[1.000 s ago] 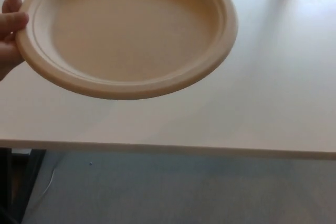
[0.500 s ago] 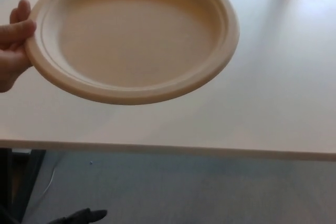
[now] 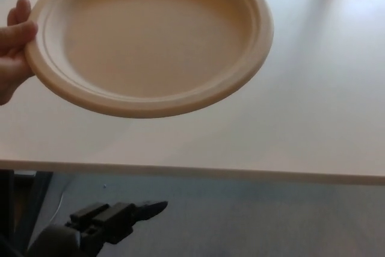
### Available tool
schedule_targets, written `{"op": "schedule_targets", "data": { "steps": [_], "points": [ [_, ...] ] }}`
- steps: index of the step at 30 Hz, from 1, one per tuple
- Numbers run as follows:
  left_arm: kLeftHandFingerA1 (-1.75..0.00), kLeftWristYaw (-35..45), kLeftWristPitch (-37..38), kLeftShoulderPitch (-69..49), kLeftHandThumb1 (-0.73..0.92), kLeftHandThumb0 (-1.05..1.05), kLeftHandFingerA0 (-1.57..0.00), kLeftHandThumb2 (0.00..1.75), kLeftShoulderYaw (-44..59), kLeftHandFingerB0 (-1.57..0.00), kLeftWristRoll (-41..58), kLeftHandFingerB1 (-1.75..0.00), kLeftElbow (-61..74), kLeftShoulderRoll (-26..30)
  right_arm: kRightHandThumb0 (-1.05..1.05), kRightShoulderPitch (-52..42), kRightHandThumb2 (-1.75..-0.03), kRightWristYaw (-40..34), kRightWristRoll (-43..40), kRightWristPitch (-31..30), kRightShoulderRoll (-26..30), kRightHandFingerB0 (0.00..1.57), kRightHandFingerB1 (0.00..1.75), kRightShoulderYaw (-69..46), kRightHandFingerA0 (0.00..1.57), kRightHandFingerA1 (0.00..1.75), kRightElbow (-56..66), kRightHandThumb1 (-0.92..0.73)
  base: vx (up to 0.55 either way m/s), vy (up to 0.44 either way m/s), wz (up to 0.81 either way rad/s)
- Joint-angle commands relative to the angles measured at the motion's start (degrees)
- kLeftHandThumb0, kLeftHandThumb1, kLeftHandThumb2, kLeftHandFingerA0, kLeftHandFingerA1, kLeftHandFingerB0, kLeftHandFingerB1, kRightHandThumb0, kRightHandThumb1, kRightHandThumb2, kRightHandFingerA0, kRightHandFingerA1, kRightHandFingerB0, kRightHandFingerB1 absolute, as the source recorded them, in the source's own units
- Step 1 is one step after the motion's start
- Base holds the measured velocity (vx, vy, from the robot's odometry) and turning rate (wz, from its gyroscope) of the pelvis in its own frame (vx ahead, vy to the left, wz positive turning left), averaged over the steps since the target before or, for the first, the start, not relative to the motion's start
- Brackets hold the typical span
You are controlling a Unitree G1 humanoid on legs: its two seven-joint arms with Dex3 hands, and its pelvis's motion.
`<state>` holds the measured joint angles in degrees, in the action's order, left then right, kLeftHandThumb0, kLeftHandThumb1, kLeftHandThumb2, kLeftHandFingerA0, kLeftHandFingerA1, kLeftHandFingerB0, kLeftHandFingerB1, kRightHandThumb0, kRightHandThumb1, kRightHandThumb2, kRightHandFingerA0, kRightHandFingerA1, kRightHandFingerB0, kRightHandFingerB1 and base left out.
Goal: A person passes a plate to the robot and the robot grabs it with its left hand and places it at the centre of the table infront of it
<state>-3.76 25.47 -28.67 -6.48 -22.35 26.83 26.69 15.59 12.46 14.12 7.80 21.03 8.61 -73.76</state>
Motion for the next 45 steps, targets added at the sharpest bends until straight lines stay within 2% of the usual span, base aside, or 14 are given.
{"op": "schedule_targets", "data": {
  "steps": [1,8,9,12,14,16,19,22,28,31,37,38,40,45],
  "points": [
    [-0.41,-0.2,17.3,-1.9,0.57,-0.65,-0.53,0.58,8.5,-0.40,9.2,-0.33,21.0,1.1,-0.67,2.0,-0.61,1.5,-0.3,-0.3,1.8,0.23,0.48,-1.1,0.28,0.61,-1.1,-0.71,0.00,0.000,0.00],
    [-0.63,-3.1,22.7,3.6,0.43,-0.51,-0.67,0.87,7.9,-0.40,8.0,-0.49,20.2,-3.8,-0.67,2.1,-0.61,1.6,0.0,0.3,2.3,0.23,0.48,-1.1,0.30,0.62,-0.9,-0.72,0.00,0.000,0.00],
    [-0.45,-2.9,22.4,4.4,0.58,-0.36,-0.72,0.57,7.6,-0.53,8.7,-0.37,20.7,-4.2,-0.67,2.2,-0.60,1.5,0.2,0.2,2.3,0.23,0.47,-0.9,0.33,0.62,-0.9,-0.71,0.00,0.000,0.00],
    [-0.48,-3.2,22.5,5.4,0.58,-0.39,-0.87,0.58,7.2,-0.54,8.3,-0.37,21.4,-6.5,-0.65,2.7,-0.60,1.9,-0.1,-0.1,2.5,0.23,0.47,-1.1,0.30,0.62,-0.8,-0.71,0.00,0.000,0.00],
    [-0.70,-3.9,24.0,6.8,0.55,-0.46,-1.17,0.58,6.3,-0.70,8.8,-0.43,21.2,-8.9,-0.66,2.9,-0.61,1.9,0.0,-0.1,2.5,0.22,0.48,-1.1,0.28,0.62,-0.9,-0.71,0.00,0.000,0.00],
    [-0.85,-4.3,23.7,6.8,0.56,-0.44,-1.20,0.57,5.3,-0.71,9.5,-0.43,22.1,-10.9,-0.66,3.0,-0.60,2.2,-0.3,-0.1,2.5,0.23,0.48,-1.3,0.29,0.62,-0.9,-0.71,0.00,0.000,0.00],
    [-0.81,-2.6,29.8,11.8,0.60,-0.24,-1.02,0.57,6.0,-0.62,12.2,-0.51,20.4,-9.4,-0.66,3.3,-0.60,2.0,0.2,-0.3,2.6,0.23,0.46,-1.0,0.29,0.61,-1.0,-0.71,0.00,0.000,0.00],
    [-1.39,-3.3,34.2,8.0,0.59,-0.15,-0.84,0.59,4.8,-0.78,16.2,-0.70,17.3,-10.2,-0.66,3.4,-0.60,1.0,1.3,-0.3,2.6,0.25,0.44,0.0,0.34,0.59,-1.2,-0.72,0.00,0.000,0.00],
    [-1.31,-1.6,32.9,8.1,0.58,-0.17,-1.02,0.58,6.9,-0.86,20.3,-0.74,20.1,-7.9,-0.65,4.0,-0.60,0.7,1.7,-0.9,2.6,0.25,0.43,0.5,0.39,0.59,-1.3,-0.71,0.00,0.000,0.00],
    [-0.98,-0.1,27.9,3.7,0.63,-0.35,-0.88,0.58,8.6,-0.73,22.6,-0.60,25.3,-6.6,-0.64,4.3,-0.60,1.6,1.1,-1.1,2.7,0.24,0.46,-0.2,0.35,0.62,-1.5,-0.71,0.00,0.000,0.00],
    [-0.90,-1.3,28.7,15.8,0.58,-0.23,-0.87,0.57,10.8,-0.68,17.5,-0.60,22.2,-12.2,-0.67,5.1,-0.61,1.6,1.7,-1.9,2.9,0.25,0.45,-0.1,0.37,0.61,-1.9,-0.70,0.00,0.000,0.00],
    [-1.22,-1.0,28.7,18.7,0.63,-0.24,-0.88,0.58,10.6,-0.56,17.4,-0.55,20.7,-12.4,-0.63,5.1,-0.60,1.7,1.6,-2.0,2.9,0.24,0.47,-0.3,0.34,0.62,-1.9,-0.71,0.00,0.000,0.00],
    [-1.33,0.2,25.4,19.0,0.63,-0.24,-0.86,0.59,9.0,-0.56,19.9,-0.54,20.5,-11.3,-0.63,5.3,-0.61,2.1,1.0,-1.9,2.9,0.24,0.48,-0.8,0.32,0.62,-1.8,-0.71,0.00,0.000,0.00],
    [-1.32,1.2,20.5,21.3,0.65,-0.27,-0.93,0.60,7.7,-0.54,22.9,-0.49,21.2,-11.1,-0.65,5.7,-0.60,1.9,1.6,-1.8,3.1,0.24,0.48,-0.6,0.34,0.62,-1.8,-0.71,0.00,0.000,0.00]
  ]
}}
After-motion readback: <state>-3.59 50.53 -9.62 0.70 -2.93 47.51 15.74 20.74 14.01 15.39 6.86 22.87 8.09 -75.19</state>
